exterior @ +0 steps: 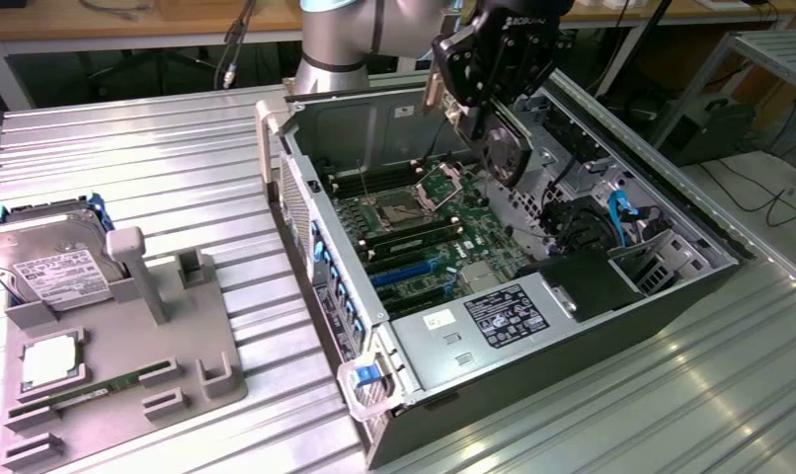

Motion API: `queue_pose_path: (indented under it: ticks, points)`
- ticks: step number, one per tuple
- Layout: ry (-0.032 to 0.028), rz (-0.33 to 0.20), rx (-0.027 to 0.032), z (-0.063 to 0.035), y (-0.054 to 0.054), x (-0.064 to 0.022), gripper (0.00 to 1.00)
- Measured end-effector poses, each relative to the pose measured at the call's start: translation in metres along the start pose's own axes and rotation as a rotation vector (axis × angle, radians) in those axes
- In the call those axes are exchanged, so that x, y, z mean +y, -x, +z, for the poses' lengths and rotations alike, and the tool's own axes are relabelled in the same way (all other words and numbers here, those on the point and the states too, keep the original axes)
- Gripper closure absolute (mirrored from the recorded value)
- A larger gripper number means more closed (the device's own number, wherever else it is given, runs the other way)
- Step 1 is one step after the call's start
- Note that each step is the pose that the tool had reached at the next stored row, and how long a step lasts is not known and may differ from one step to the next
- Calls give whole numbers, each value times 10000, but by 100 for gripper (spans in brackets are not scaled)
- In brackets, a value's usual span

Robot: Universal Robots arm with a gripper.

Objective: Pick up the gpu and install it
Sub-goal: 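Pick up the gpu and move the gpu toward the slot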

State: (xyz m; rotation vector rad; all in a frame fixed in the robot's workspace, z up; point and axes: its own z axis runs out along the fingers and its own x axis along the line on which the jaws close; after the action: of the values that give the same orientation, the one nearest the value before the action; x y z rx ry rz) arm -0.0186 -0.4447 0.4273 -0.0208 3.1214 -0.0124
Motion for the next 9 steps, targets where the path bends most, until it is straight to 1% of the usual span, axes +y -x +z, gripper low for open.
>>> queue_pose_path:
  ticks: [9]
  points:
    - [-1, -1, 0, 11, 239, -3, 72]
